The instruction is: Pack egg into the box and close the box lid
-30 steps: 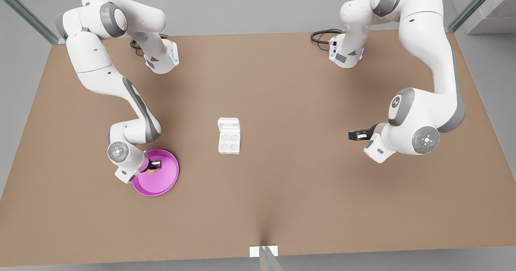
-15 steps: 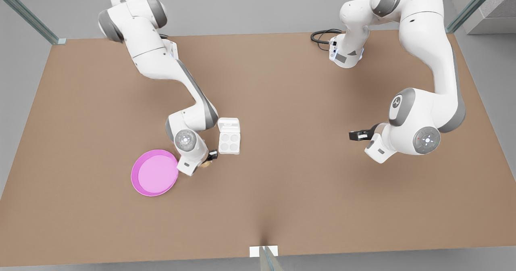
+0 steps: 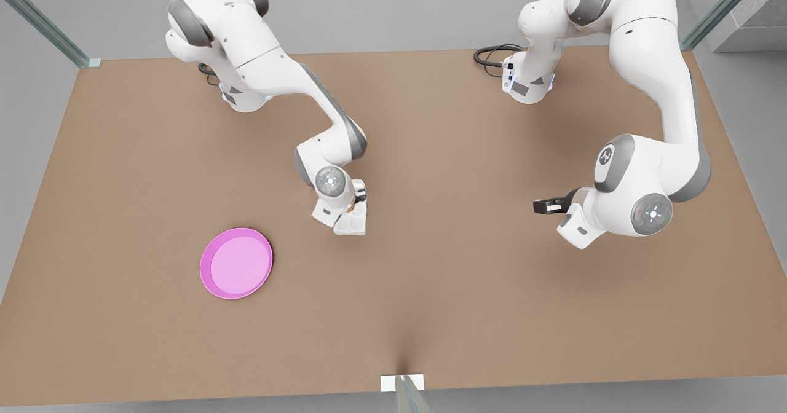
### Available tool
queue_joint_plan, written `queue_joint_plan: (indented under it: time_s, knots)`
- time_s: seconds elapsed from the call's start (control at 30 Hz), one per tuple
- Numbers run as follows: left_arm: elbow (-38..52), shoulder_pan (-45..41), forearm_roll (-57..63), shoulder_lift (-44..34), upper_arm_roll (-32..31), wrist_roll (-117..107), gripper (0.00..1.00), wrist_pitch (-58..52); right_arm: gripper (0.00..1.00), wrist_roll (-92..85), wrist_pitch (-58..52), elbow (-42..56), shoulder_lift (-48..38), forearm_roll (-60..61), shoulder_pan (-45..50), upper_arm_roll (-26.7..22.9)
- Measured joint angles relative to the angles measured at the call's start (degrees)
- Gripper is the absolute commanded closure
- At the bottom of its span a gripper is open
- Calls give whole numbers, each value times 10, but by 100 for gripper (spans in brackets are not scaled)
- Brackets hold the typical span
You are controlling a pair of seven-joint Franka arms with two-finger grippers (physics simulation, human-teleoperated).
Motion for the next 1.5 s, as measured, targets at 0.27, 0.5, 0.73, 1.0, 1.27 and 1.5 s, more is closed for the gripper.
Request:
queue_joint_plan:
  time_s: [0.27, 0.5, 0.73, 1.0, 1.27, 1.5]
  knots:
    - [3, -117, 25, -15, -40, -13, 0, -15, 0, 7, -50, -62, -161, -60, -261, 25]
    - [2, -393, 71, 74, -55, -107, 0, 83, 0, -79, -236, 190, -193, -133, -518, 70]
    - [7, -458, 171, 212, -40, -229, 0, 309, 0, -136, -305, 219, -176, -131, -522, 92]
    - [47, -461, 198, 223, -16, -323, 0, 420, 0, -175, -258, 250, -120, -150, -448, 96]
    - [60, -457, 201, 226, 18, -372, 0, 451, 0, -193, -234, 251, -117, -155, -443, 96]
    - [45, -183, 179, 76, -90, -352, 0, 302, 0, -203, -228, 250, -118, -156, -442, 96]
